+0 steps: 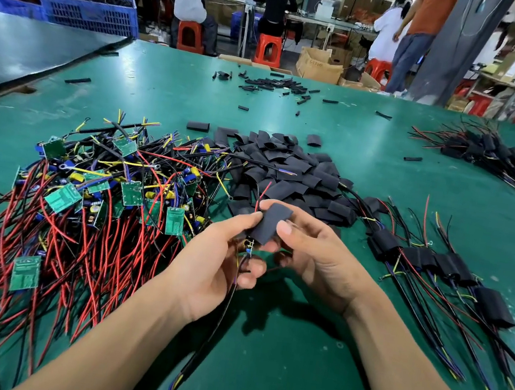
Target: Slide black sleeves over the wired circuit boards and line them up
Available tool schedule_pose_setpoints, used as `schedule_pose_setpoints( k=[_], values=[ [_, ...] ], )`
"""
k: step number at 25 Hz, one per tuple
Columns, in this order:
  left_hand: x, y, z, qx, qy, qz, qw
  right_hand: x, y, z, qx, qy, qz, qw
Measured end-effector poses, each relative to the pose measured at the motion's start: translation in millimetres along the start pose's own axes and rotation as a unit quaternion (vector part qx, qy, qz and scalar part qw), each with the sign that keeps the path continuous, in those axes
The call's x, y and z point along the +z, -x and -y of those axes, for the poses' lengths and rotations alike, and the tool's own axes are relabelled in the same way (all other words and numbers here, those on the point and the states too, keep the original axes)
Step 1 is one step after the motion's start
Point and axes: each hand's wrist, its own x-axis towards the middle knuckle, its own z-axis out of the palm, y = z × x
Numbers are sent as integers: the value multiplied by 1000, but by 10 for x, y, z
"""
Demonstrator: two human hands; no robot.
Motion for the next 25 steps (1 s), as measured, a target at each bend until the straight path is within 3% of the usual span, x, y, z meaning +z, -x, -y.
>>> schedule_pose_setpoints(
  k=[2, 7, 10, 18, 25],
  values=[
    [7, -7, 8, 9, -30, -9, 999, 8, -16, 19, -17, -35, -20, 999],
    [13, -26, 97, 129, -133, -53, 981, -80, -69, 126, -47, -116, -222, 967],
    [25, -20, 131, 157, -180, -54, 970, -152, -93, 113, -55, -142, -289, 945],
    [20, -17, 127, 149, -155, -36, 976, -200, -122, 75, -78, -155, -307, 936],
    [-22, -73, 182, 176, -211, -68, 959, -196, -140, 45, -80, -174, -303, 934]
  ],
)
